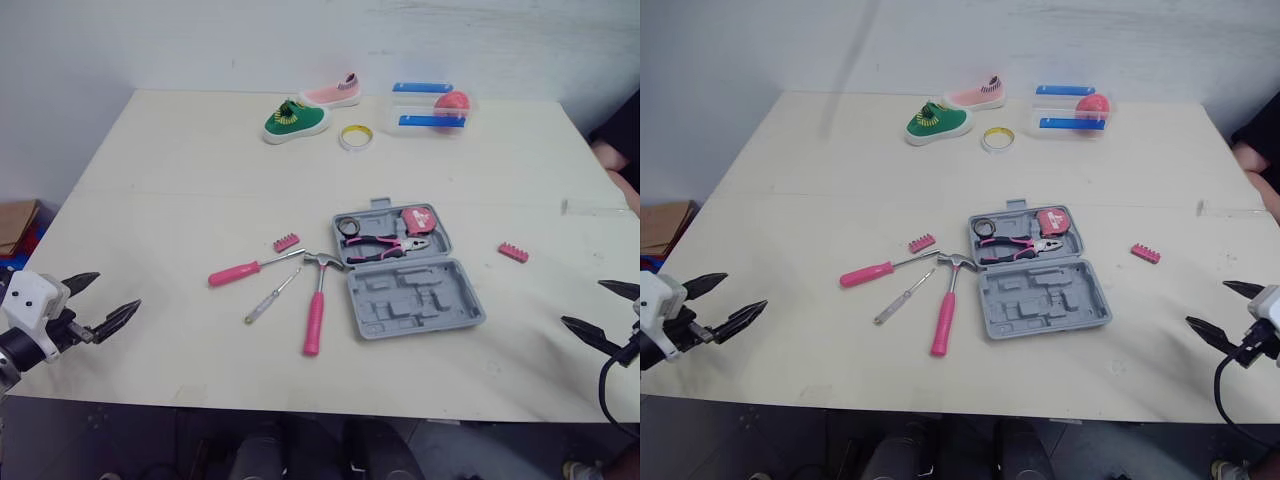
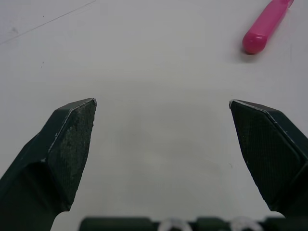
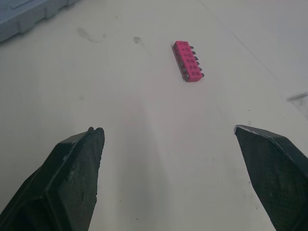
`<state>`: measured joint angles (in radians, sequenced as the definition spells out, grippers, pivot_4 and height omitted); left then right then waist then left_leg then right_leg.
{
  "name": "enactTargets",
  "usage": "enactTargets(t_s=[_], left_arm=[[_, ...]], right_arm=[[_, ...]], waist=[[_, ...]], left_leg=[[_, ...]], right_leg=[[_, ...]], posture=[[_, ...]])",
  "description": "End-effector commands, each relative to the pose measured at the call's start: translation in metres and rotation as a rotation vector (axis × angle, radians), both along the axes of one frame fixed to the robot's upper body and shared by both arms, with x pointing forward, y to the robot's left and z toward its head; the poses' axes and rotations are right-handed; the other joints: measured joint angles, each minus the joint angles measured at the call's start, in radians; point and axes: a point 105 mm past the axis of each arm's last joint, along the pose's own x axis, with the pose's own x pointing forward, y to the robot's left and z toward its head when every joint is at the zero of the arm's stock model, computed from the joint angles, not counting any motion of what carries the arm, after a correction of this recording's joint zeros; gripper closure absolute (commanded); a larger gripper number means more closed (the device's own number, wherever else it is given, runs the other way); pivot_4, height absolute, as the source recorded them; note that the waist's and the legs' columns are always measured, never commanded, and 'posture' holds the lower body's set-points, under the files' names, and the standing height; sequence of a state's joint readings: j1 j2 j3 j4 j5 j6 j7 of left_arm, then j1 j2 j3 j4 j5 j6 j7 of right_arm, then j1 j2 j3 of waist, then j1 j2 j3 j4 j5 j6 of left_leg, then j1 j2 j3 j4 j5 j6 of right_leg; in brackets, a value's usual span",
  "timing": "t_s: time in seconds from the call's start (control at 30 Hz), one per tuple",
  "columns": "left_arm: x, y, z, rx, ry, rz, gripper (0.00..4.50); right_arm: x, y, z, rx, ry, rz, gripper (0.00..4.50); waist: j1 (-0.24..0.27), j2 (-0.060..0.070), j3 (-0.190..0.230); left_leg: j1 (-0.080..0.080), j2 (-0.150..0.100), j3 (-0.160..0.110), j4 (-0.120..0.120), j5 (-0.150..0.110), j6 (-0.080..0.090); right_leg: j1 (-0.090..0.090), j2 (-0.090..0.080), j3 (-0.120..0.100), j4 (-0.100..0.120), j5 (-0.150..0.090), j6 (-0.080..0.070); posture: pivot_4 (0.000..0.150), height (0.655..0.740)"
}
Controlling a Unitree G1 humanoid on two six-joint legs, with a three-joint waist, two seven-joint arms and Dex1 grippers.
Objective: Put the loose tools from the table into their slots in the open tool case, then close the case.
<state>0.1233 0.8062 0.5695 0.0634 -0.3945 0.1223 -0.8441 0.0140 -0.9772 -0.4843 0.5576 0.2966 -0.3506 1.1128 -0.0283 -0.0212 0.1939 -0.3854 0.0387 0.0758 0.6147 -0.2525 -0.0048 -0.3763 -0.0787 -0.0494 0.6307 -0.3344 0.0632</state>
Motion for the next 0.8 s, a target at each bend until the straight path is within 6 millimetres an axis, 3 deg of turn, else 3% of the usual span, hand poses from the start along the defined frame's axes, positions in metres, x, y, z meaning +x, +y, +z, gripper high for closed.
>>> enactTargets(t_s=[0.03, 0.07, 0.13, 0.27, 0.43, 0.57, 0.8], left_arm=[[0.007, -0.024, 0.018, 0.006, -0.057, -0.087, 0.02], [0.01, -0.033, 0.02, 0.012, -0.065, -0.113, 0.02], [0.015, -0.056, 0.023, 0.026, -0.074, -0.185, 0.55], [0.024, -0.101, 0.027, 0.027, -0.089, -0.326, 2.09], [0.031, -0.171, 0.026, 0.003, -0.086, -0.508, 4.39], [0.036, -0.202, 0.018, -0.051, -0.049, -0.546, 4.5], [0.048, -0.245, -0.01, -0.076, 0.07, -0.59, 4.5]], right_arm=[[0.006, 0.006, 0.011, 0.039, -0.051, 0.02, 0.0], [0.009, 0.012, 0.012, 0.059, -0.053, 0.039, 0.0], [0.013, 0.026, 0.015, 0.089, -0.055, 0.087, 0.0], [0.018, 0.057, 0.015, 0.121, -0.038, 0.201, 0.0], [0.027, 0.093, 0.014, 0.155, -0.036, 0.286, 2.25], [0.04, 0.108, 0.012, 0.116, -0.045, 0.289, 4.43], [0.07, 0.117, 0.021, 0.033, -0.076, 0.248, 4.47]], waist=[[0.0, 0.0, 0.0], [0.0, 0.0, 0.0], [0.001, 0.0, 0.0], [0.002, 0.0, 0.0], [0.003, 0.0, 0.0], [0.0, 0.0, 0.0], [0.004, 0.0, 0.0]], left_leg=[[0.0, 0.0, 0.0, 0.0, 0.0, 0.0], [0.0, 0.0, 0.0, 0.0, 0.0, 0.0], [0.0, 0.0, 0.0, 0.0, 0.0, 0.0], [0.0, 0.0, 0.0, 0.001, 0.0, 0.0], [-0.001, 0.0, 0.0, 0.004, 0.001, 0.0], [-0.001, 0.0, 0.0, 0.006, 0.0, 0.0], [-0.001, 0.0, 0.0, 0.011, 0.001, -0.001]], right_leg=[[0.0, 0.0, 0.0, 0.0, 0.0, 0.0], [0.0, 0.0, 0.0, 0.0, 0.0, 0.0], [0.0, 0.0, 0.0, 0.001, 0.0, 0.0], [0.0, 0.0, 0.0, 0.001, 0.0, 0.001], [0.0, 0.001, 0.0, 0.004, 0.001, 0.001], [0.0, 0.002, 0.001, 0.006, 0.001, 0.002], [0.0, 0.003, 0.001, 0.008, 0.001, 0.002]], posture=[[0.15, 0.74], [0.15, 0.74], [0.15, 0.74], [0.15, 0.74], [0.15, 0.74], [0.15, 0.74], [0.15, 0.74]])
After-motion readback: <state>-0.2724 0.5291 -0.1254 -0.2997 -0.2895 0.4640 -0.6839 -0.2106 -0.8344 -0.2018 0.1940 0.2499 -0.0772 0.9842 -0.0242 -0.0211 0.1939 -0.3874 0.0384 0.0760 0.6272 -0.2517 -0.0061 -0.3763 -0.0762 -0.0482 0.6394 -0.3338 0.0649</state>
